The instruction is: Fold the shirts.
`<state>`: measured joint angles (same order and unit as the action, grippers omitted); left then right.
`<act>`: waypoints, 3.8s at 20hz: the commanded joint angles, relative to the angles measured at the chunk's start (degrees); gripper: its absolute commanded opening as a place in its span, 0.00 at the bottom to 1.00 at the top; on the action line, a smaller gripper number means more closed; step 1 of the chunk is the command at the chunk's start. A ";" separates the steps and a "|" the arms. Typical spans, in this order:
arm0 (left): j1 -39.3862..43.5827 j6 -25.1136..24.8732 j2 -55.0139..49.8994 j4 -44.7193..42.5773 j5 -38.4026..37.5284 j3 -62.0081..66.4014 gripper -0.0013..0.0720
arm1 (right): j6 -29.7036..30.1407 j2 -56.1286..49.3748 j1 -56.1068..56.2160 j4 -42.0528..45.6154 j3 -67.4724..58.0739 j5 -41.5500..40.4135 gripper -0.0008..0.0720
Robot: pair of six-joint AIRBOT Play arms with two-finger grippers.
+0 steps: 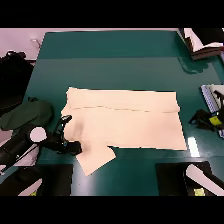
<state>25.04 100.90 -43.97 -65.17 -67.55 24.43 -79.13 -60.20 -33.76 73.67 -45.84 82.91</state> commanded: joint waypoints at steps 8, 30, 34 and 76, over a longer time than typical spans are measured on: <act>-1.73 1.11 0.04 5.05 11.65 -5.70 0.98 | 0.83 1.66 -2.38 0.87 2.86 -0.72 0.71; -1.75 -3.87 0.57 4.11 0.13 6.67 0.05 | 3.32 3.41 -2.38 -3.26 16.22 -2.62 0.04; -1.75 -1.84 3.06 -7.10 -0.50 14.91 0.05 | 2.32 9.88 -2.01 -4.44 6.97 0.24 0.04; -1.68 -11.39 -46.38 8.52 23.12 48.76 0.05 | 16.33 -36.68 12.66 -32.13 -23.76 -4.50 0.04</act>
<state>21.78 89.58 -86.35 -58.43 -43.77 70.13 -63.81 -97.76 -22.48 43.33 -67.59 76.66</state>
